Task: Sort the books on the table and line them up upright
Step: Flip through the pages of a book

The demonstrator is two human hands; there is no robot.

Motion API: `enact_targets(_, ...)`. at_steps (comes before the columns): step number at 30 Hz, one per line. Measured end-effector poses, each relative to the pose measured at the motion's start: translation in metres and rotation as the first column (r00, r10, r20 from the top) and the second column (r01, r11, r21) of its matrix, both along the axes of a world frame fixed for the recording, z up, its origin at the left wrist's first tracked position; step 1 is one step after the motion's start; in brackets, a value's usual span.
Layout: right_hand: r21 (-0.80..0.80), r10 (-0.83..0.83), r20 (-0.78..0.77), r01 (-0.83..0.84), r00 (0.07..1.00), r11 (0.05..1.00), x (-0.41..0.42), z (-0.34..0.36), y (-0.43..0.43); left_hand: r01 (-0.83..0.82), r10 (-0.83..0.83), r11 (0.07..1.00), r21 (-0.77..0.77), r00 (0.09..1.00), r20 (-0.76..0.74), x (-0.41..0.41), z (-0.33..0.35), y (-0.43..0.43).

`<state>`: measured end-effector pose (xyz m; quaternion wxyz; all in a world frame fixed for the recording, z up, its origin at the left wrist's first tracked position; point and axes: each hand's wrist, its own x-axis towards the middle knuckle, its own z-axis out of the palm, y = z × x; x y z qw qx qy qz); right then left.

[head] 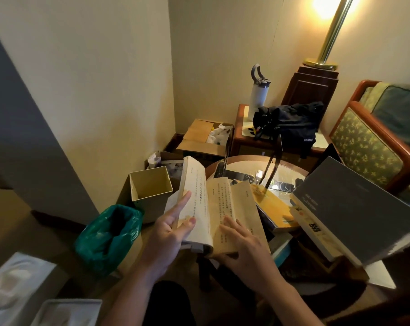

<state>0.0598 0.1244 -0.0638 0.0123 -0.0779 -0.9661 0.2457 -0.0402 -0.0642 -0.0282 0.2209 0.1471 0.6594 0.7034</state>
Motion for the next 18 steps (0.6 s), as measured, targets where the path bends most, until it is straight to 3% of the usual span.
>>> enact_targets(5, -0.075, -0.009, 0.008, 0.009, 1.000, 0.997, -0.002, 0.006, 0.010, -0.045, 0.042, 0.998, 0.036, 0.997, 0.057, -0.005, -0.003, -0.009)
enact_targets(9, -0.152, -0.061, -0.020, 0.057, 0.998, 0.987, -0.001, 0.002, 0.017, -0.036, 0.036, 0.999, -0.003, 0.999, 0.003, -0.003, -0.003, -0.003)
enact_targets(18, -0.167, 0.012, -0.044, -0.019, 0.999, 0.986, -0.001, 0.001, 0.031, -0.032, 0.029, 0.999, -0.039, 0.997, -0.073, -0.005, -0.002, 0.001)
